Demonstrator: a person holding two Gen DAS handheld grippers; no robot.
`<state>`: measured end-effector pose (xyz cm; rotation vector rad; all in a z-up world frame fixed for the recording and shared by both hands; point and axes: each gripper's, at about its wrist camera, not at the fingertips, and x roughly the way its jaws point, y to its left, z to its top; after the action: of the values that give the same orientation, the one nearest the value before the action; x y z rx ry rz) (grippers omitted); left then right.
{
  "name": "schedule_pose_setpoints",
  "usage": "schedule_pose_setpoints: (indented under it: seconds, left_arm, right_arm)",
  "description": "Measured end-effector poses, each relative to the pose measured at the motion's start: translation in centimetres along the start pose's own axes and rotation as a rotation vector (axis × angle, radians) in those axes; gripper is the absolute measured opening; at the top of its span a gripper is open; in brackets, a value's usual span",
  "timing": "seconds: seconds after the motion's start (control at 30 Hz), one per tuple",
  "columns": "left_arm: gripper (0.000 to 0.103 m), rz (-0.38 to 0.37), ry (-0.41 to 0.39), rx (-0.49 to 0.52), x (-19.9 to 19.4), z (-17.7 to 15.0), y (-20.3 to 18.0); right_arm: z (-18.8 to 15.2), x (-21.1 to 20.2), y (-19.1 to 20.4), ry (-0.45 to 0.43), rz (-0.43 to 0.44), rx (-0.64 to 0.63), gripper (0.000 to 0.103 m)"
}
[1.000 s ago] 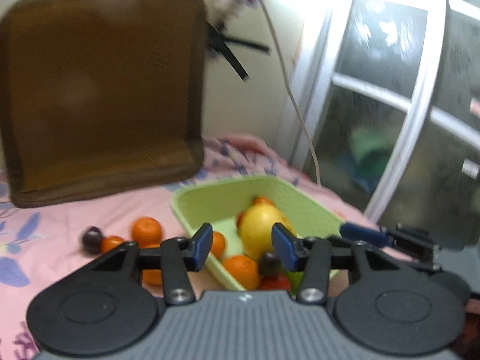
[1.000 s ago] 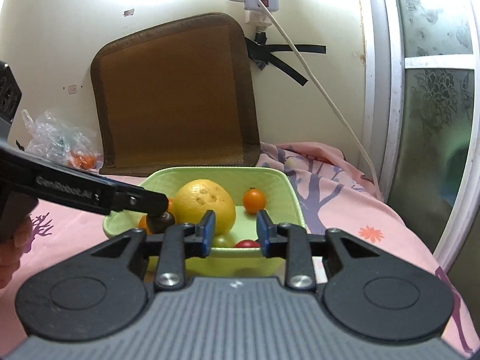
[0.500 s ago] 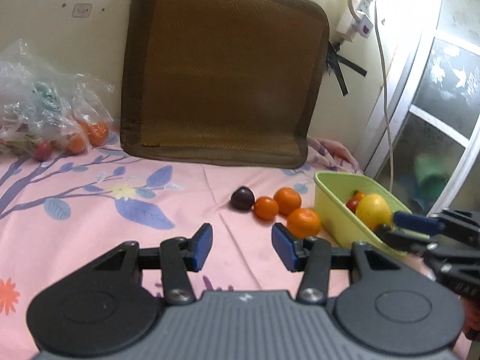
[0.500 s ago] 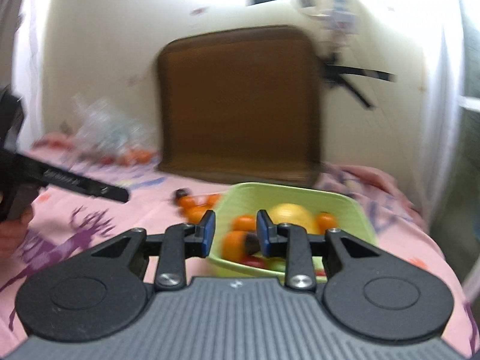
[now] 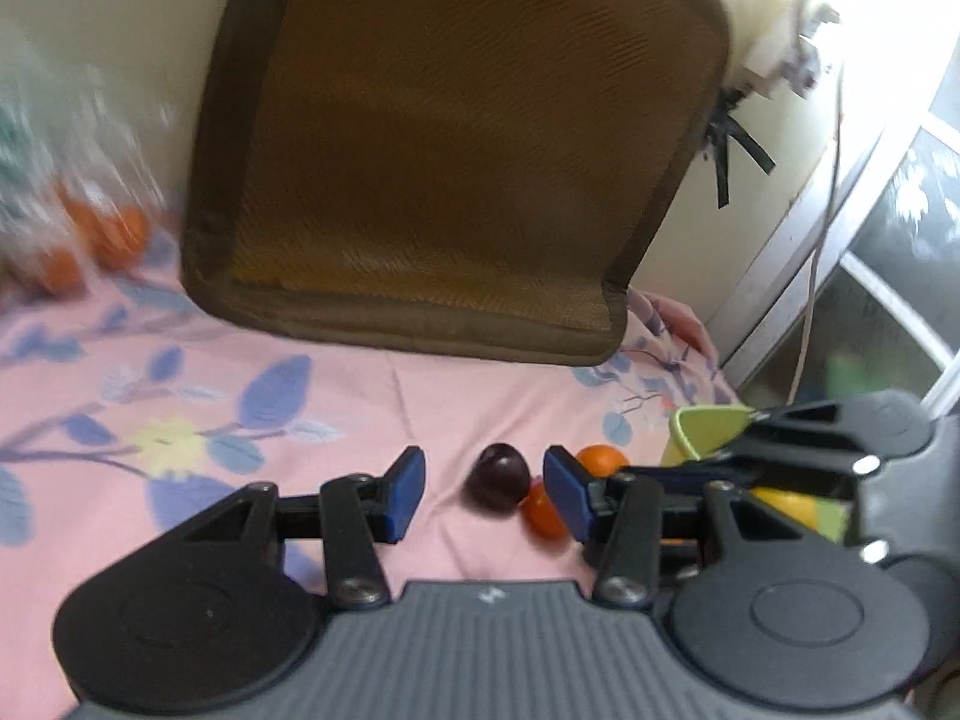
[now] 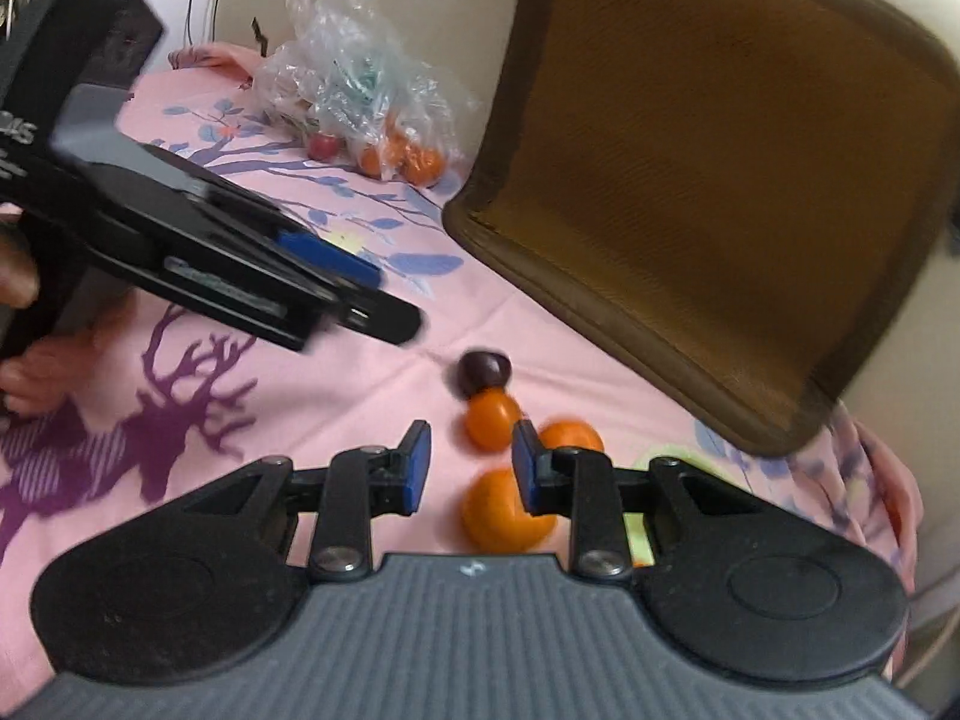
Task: Organize fruits
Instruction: 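Grasp dark cherry tomato with left tool while right tool grasps orange cherry tomato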
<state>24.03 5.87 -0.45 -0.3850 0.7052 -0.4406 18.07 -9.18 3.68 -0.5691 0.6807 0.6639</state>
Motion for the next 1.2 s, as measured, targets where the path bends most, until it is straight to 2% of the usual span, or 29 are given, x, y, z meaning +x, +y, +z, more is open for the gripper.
schedule_pose_setpoints:
  seconds: [0.13, 0.2, 0.3, 0.33, 0.43, 0.63, 0.73, 0.83, 1.0, 1.1, 1.2]
  left_arm:
    - [0.045, -0.03, 0.009, -0.065, 0.9, -0.3, 1.0]
    - [0.045, -0.035, 0.011, -0.085, 0.9, -0.5, 1.5]
    - [0.045, -0.028, 0.007, -0.082, 0.9, -0.3, 1.4]
    - [0.045, -0.027, 0.004, -0.076, 0.8, -0.2, 1.2]
    - [0.051, 0.001, 0.001, -0.031, 1.0, -0.2, 0.2]
    - [0.051, 0.105, 0.014, 0.097, 2.6, -0.7, -2.8]
    - [0.029, 0.171, 0.018, 0.188, 3.5, -1.3, -4.4]
    - [0.029, 0.208, 0.015, 0.233, 3.2, -1.8, -5.4]
    - [0.029, 0.153, 0.007, 0.272, -1.5, -4.7, -7.2]
    - [0.029, 0.107, -0.001, 0.285, -5.5, -7.7, -8.1]
    - [0.029, 0.092, -0.001, 0.285, -8.8, -11.0, -8.8]
  right_arm:
    - [1.1, 3.3, 0.1, 0.104, 0.014, -0.023, 0.033]
    - [1.4, 4.5, -0.1, 0.149, -0.005, -0.036, 0.033]
    - [1.8, 5.2, -0.4, 0.176, -0.007, -0.063, 0.033]
    - [1.9, 5.1, -0.3, 0.175, -0.012, -0.073, 0.028]
    - [1.3, 3.7, 0.3, 0.135, -0.002, -0.078, 0.028]
    - [-1.9, -1.5, 2.1, -0.034, 0.01, 0.029, 0.028]
    - [-4.5, -3.8, 3.3, -0.083, 0.036, 0.099, 0.028]
    - [-6.9, -5.6, 4.2, -0.131, 0.048, 0.191, 0.028]
    - [-9.9, -7.0, 4.8, -0.177, 0.069, 0.373, 0.028]
    - [-11.5, -8.3, 5.6, -0.199, 0.038, 0.419, 0.028]
    - [-12.8, -9.6, 6.1, -0.215, 0.061, 0.466, 0.028]
